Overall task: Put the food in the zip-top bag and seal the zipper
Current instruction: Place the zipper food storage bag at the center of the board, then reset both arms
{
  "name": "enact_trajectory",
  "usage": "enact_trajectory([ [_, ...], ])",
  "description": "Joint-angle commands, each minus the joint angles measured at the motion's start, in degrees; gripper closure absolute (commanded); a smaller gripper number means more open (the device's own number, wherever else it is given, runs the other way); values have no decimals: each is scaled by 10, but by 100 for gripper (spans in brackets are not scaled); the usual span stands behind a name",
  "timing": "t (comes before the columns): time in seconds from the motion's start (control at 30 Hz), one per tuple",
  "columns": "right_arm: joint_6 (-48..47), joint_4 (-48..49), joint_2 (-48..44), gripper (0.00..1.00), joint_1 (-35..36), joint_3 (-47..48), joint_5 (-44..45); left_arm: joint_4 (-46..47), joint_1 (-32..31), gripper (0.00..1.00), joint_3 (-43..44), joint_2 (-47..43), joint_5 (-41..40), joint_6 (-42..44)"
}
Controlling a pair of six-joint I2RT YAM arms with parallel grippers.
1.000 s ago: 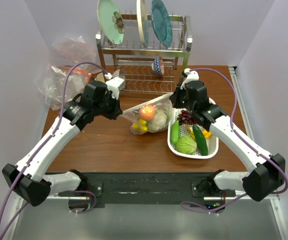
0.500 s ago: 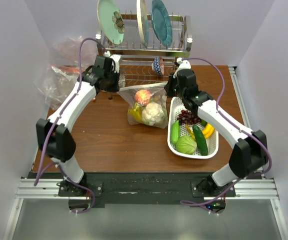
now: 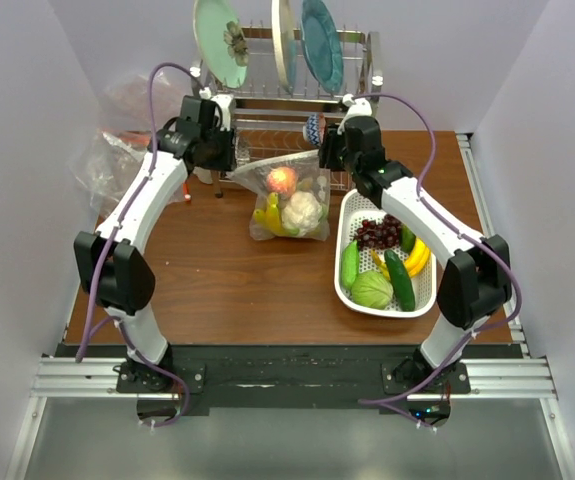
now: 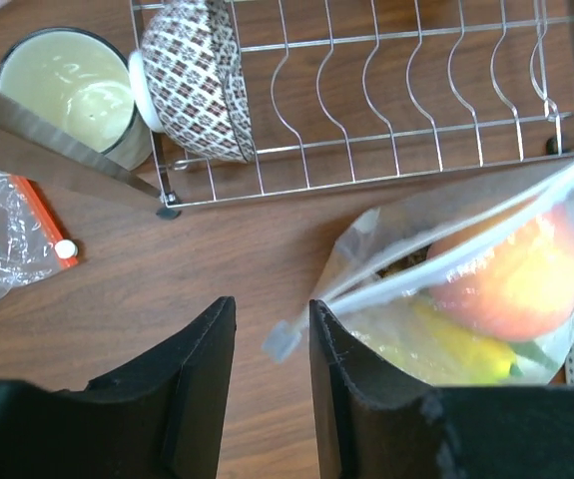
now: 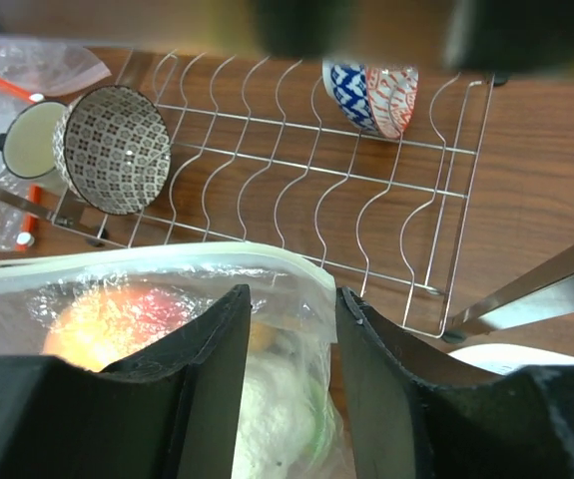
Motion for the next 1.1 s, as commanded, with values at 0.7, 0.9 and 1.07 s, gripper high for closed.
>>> enact_trajectory([
  [0.7, 3, -51, -424, 10, 0, -250, -21, 171, 18, 32, -359, -426, 82, -62],
  [0.9, 33, -54, -541, 1, 0, -345, 1, 234, 18, 0, -467, -534, 51, -68],
  [1.07, 68, -52, -590, 1, 0, -407, 45, 309, 17, 0, -577, -627, 43, -69],
])
